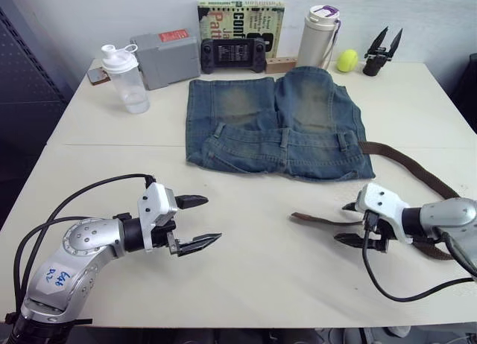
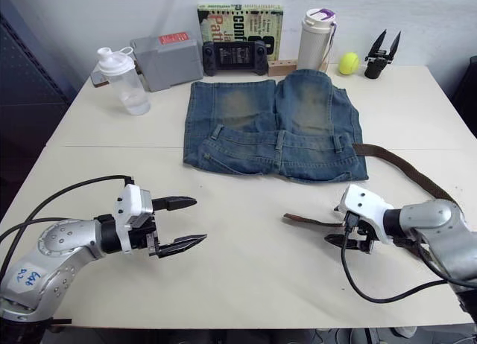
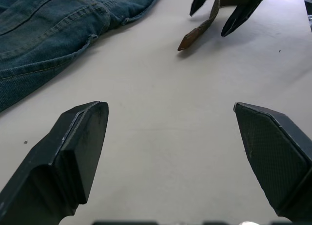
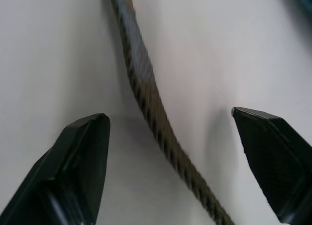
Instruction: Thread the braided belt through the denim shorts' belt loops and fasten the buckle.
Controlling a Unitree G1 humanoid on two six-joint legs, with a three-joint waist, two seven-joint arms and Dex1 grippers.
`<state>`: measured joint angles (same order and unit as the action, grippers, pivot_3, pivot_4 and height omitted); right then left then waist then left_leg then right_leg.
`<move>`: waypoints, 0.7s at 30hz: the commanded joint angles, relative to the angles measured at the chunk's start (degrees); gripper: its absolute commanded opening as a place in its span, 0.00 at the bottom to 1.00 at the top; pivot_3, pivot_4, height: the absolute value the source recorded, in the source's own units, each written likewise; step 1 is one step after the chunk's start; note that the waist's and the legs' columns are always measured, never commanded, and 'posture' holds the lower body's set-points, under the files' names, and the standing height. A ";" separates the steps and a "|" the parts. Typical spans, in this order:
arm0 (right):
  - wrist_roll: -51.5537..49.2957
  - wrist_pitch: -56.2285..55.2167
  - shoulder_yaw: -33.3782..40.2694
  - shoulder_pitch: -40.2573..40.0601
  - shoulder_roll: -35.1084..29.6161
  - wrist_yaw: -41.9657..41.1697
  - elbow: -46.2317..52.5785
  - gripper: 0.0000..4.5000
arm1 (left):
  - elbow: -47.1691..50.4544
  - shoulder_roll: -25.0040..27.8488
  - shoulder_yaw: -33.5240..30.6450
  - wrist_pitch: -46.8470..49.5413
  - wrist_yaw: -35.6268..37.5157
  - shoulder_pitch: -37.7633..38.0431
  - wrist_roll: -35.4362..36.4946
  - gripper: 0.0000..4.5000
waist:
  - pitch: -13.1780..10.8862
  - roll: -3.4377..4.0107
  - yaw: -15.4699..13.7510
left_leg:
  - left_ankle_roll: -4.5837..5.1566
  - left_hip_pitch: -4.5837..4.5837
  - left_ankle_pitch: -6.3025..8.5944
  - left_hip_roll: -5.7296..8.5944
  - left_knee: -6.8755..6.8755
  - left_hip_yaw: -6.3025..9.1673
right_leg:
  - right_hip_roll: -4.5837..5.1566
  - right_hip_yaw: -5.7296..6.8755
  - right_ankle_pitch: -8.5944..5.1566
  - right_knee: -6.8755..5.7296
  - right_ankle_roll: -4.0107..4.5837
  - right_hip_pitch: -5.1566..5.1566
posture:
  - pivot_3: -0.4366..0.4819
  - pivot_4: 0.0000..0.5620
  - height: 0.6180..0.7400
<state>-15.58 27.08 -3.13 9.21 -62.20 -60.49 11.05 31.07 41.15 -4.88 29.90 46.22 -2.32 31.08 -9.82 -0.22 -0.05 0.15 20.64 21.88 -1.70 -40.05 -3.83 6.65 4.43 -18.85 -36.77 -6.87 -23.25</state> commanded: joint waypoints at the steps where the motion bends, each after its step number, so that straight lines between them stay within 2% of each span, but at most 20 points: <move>1: 2.08 -2.11 -0.08 0.43 0.39 -0.22 -0.67 0.60 | 2.41 -0.22 -0.78 -1.00 -0.52 0.49 0.08 1.00 | 0.00 0.00 0.02 | 0.00 -0.01 0.00 0.00 0.00 0.01 | -0.01 0.01 0.00 0.00 0.00 0.01 | 0.48 0.27 0.92; 6: 3.11 -4.11 -0.21 -0.55 0.32 -0.73 -1.62 0.05 | 2.47 -0.14 -1.02 -1.39 -0.61 1.15 0.01 1.00 | 0.00 0.00 -0.02 | 0.00 -0.01 0.00 -0.02 -0.02 0.02 | 0.01 0.01 0.00 0.01 0.00 0.03 | 0.48 0.27 0.92; 7: 3.09 -4.33 -0.21 -0.62 0.37 -0.91 -1.66 0.00 | 2.16 -0.04 -1.10 -1.55 -0.45 1.09 -0.06 1.00 | 0.00 0.00 -0.05 | 0.00 -0.01 0.00 -0.02 -0.02 0.02 | 0.01 0.02 0.00 0.01 0.00 0.04 | 0.48 0.27 0.92; 10: 2.57 -5.02 -0.40 -0.47 1.25 -1.42 -0.92 0.00 | 0.07 0.31 -2.04 -0.60 0.76 -0.61 1.74 1.00 | 0.00 0.00 -0.05 | 0.00 -0.11 0.00 -0.03 -0.02 0.06 | 0.00 0.06 0.00 0.11 -0.01 0.23 | 0.48 0.27 0.92; 14: -1.84 -2.63 0.53 1.72 3.37 -2.63 5.60 0.00 | -7.65 0.56 -1.90 -0.58 4.32 -9.07 2.86 1.00 | 0.00 0.00 -0.06 | -0.03 -0.31 0.02 -0.03 -0.01 0.16 | -0.05 0.22 0.00 0.27 -0.01 0.56 | 0.48 0.27 0.92; 16: -3.25 -1.06 0.35 3.06 3.71 -3.40 8.62 0.00 | -10.64 0.11 -0.45 -0.47 6.19 -13.23 3.06 1.00 | -0.02 0.03 -0.05 | -0.03 -0.31 0.02 -0.02 -0.01 0.17 | -0.06 0.22 0.00 0.26 -0.01 0.56 | 0.48 0.27 0.92; 21: -6.23 3.89 -2.01 8.66 5.52 -3.78 15.41 0.00 | -17.45 -3.94 8.37 -2.24 12.18 -24.35 0.41 1.00 | -0.06 0.08 -0.05 | -0.05 -0.25 0.04 0.07 0.00 0.20 | -0.04 0.30 0.03 0.35 -0.06 0.55 | 0.48 0.27 0.92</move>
<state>-19.74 28.69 -4.27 15.25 -57.37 -63.75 21.64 15.82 39.44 -1.20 29.25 54.63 -22.58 32.49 -9.87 -0.14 -0.11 0.10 20.40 21.91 -1.57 -40.07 -3.63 6.61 4.75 -18.81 -36.40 -6.95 -22.69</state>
